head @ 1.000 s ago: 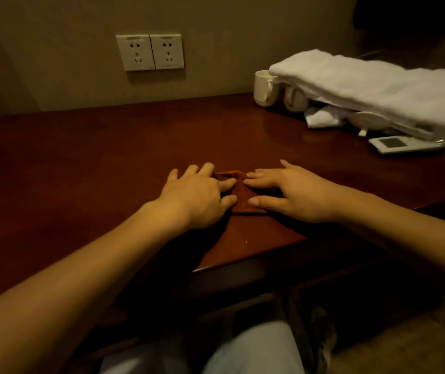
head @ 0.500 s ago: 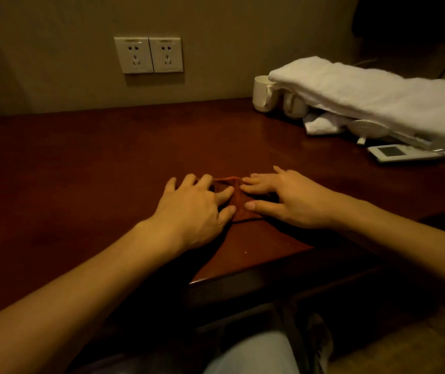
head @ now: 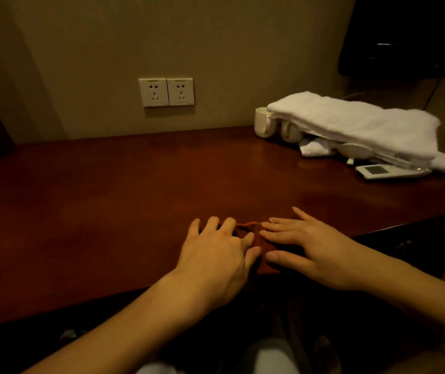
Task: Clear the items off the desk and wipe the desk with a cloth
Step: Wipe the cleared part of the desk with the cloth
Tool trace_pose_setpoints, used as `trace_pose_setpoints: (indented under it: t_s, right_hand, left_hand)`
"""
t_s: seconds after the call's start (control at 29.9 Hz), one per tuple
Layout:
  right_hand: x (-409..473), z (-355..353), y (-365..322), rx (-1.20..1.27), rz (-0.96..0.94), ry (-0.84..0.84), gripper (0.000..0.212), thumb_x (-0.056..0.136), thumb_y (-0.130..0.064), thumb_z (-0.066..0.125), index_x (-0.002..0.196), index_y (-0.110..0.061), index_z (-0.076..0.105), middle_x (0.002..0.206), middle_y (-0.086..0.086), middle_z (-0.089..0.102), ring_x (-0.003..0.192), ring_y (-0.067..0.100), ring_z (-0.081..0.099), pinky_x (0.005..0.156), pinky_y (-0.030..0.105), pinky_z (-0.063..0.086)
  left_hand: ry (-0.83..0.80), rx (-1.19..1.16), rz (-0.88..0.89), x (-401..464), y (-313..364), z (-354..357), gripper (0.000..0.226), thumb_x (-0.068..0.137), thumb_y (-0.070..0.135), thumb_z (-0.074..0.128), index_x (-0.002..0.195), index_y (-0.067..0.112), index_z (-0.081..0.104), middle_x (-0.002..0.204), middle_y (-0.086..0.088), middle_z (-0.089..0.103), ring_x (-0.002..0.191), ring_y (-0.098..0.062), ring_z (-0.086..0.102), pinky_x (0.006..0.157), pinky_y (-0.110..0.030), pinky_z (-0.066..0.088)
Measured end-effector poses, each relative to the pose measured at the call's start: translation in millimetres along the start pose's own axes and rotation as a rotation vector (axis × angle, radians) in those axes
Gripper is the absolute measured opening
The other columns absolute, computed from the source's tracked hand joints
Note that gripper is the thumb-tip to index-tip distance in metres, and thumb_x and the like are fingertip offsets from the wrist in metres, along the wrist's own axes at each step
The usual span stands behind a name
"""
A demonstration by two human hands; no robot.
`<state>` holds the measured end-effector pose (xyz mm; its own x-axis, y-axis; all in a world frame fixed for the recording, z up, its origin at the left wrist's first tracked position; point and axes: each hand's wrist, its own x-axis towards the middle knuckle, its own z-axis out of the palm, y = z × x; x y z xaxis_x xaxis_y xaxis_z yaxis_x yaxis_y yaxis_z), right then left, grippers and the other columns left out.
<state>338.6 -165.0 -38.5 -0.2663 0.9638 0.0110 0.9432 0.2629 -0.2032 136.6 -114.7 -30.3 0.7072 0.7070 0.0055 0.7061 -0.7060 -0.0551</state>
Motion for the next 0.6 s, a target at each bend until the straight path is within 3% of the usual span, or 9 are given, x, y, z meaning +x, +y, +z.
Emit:
trace_pose_setpoints:
  t_s: [0.6]
  right_hand:
    - [148,-32,107,-0.031,0.099,-0.025,0.056,0.094,-0.053,0.044,0.144,-0.029,0.041,0.154,-0.008,0.033,0.143,0.004,0.022,0.119,0.038,0.005]
  left_hand:
    - [-0.080,-0.031,-0.038,180,-60,4,0.052,0.099,0.051,0.023,0.148,0.034,0.022,0.149,-0.007,0.027,0.136,-0.032,0.025,0.111,-0.056,0.020]
